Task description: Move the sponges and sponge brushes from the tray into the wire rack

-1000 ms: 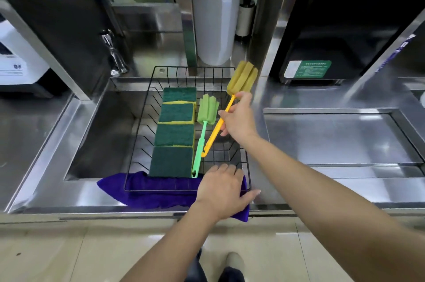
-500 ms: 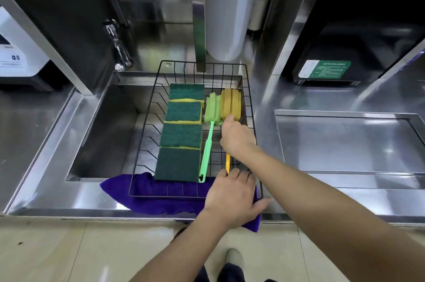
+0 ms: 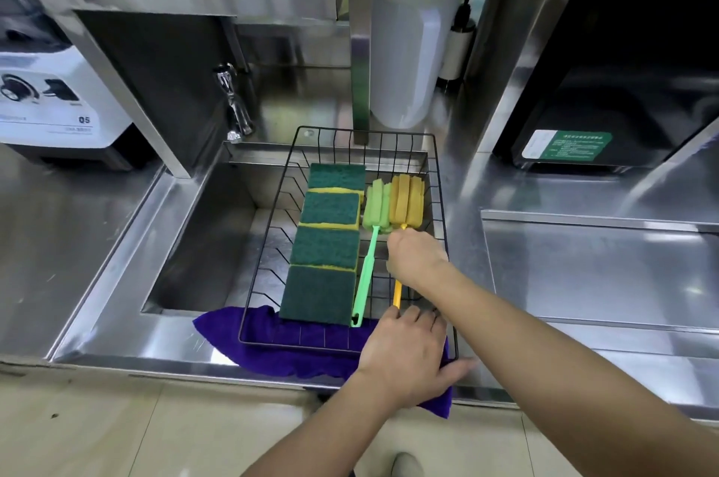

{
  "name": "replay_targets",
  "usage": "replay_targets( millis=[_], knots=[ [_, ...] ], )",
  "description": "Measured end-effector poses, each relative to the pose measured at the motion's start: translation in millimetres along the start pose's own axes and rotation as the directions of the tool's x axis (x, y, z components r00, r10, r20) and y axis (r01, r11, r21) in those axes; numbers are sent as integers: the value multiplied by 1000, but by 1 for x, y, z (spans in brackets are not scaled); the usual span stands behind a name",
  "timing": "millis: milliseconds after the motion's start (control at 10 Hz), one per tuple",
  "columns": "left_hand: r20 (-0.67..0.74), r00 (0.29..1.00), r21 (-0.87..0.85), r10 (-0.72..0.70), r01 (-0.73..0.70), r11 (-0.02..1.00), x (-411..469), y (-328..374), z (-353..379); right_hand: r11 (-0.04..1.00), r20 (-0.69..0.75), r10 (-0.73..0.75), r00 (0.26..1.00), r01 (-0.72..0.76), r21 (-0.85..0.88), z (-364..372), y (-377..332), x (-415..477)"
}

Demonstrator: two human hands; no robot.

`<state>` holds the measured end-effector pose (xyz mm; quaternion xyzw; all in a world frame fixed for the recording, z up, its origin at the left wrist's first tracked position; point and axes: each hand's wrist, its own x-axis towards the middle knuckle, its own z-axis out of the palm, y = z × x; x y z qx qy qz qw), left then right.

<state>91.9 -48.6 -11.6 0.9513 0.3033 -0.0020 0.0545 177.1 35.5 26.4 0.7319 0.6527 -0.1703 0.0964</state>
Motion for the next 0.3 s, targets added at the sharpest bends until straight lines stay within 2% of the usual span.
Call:
replay_targets(
  millis=[100,200,300],
  knots=[
    [56,998,-18,-40,41,999,0,0,-9,996,-4,-44,999,44,74,-23,6,-9],
    [-75,994,-198,-82,66,978,-1,0,-14,984,-112,-99,989,114,140,-58,18,-16],
    [-378,906,-323,-189,62,944,-1,-9,-25,933,-299,-99,949,193,303,-102,36,-35]
  ],
)
